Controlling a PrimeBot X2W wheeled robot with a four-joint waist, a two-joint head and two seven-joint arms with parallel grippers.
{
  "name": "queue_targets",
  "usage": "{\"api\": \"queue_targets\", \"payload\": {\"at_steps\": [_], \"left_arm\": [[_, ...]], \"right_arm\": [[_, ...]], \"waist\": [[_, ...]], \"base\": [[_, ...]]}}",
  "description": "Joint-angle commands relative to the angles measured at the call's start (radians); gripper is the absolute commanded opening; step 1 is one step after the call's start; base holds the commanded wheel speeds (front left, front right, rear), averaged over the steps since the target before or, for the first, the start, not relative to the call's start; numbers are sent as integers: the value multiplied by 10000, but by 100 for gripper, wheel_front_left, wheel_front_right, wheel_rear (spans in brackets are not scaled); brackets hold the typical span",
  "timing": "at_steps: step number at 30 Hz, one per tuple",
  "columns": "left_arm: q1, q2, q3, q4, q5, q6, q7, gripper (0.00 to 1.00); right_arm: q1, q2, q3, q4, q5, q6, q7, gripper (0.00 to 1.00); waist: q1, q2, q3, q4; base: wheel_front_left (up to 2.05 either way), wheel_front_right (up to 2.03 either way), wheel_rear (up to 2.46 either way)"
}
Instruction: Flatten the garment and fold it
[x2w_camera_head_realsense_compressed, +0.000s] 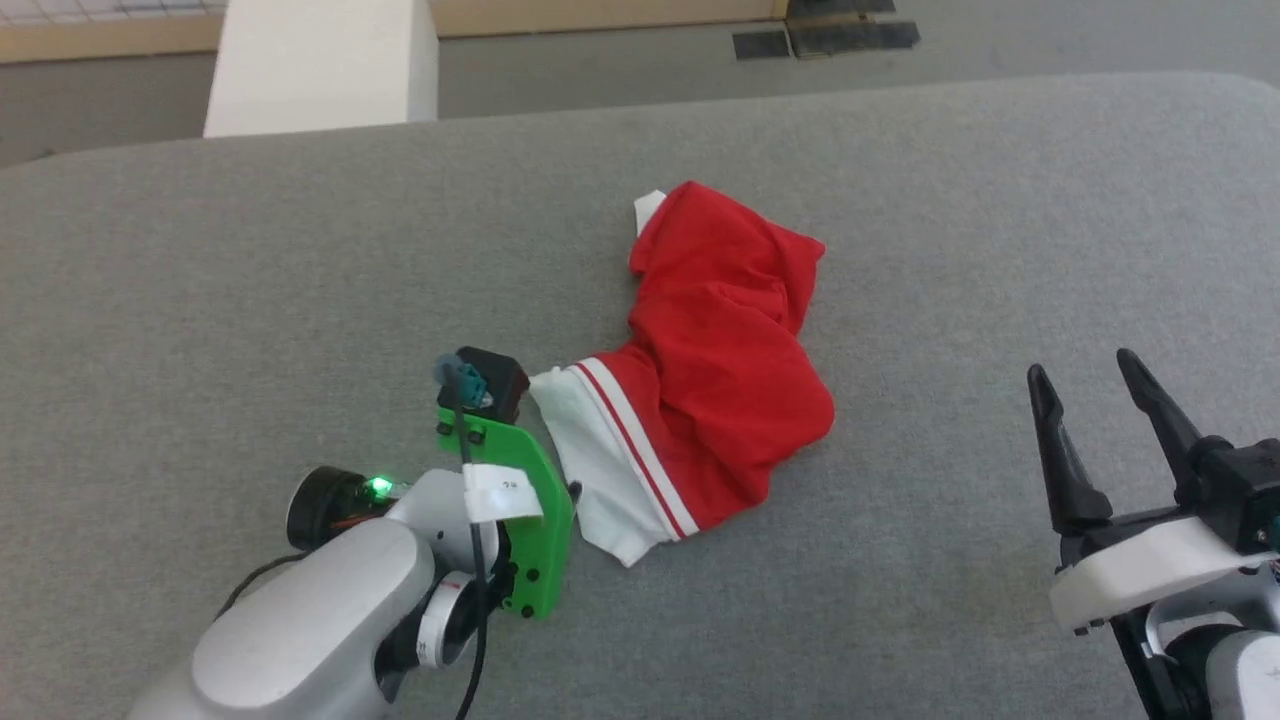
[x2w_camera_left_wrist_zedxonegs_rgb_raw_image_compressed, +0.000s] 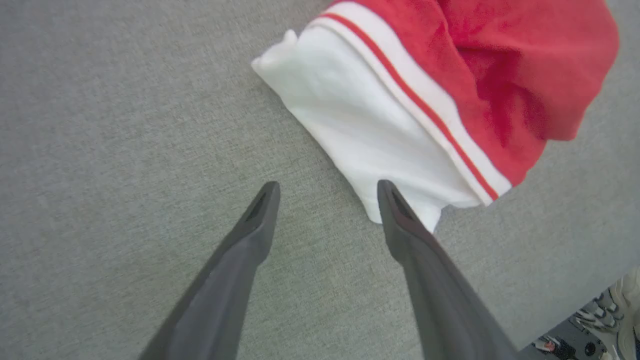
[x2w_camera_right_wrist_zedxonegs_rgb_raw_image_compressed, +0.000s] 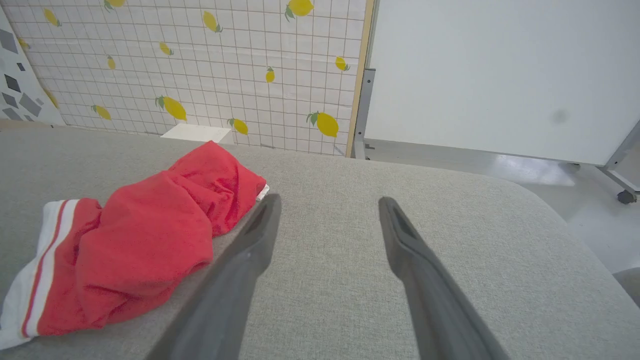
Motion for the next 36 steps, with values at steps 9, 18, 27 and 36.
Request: {"api": "queue_targets", "payload": {"at_steps": [9,18,27,36], "left_arm": [[-588,-207,-133,549,-177,396,850,100],[-318,-42,-661,665,-488,34,1678,0],[204,484,-99,641,-251,162,218,0],[1010,1613,1358,462,82,847,-2291,0]], "right_arm": [[-354,256,-125,148,-231,-13,-423,100],[-436,449,-193,346,-396,-13,-572,100],[-320,302,-143,681,-358,-13,-356,100],[-17,163,-21,732,-175,-13,57,100]], "waist": [[0,-1,1047,-711],[0,-1,1155,-661],[0,-1,47,-167],[0,-1,-835,469]], "base": [[0,0,0],[0,0,0],[0,0,0],[0,0,0]]}}
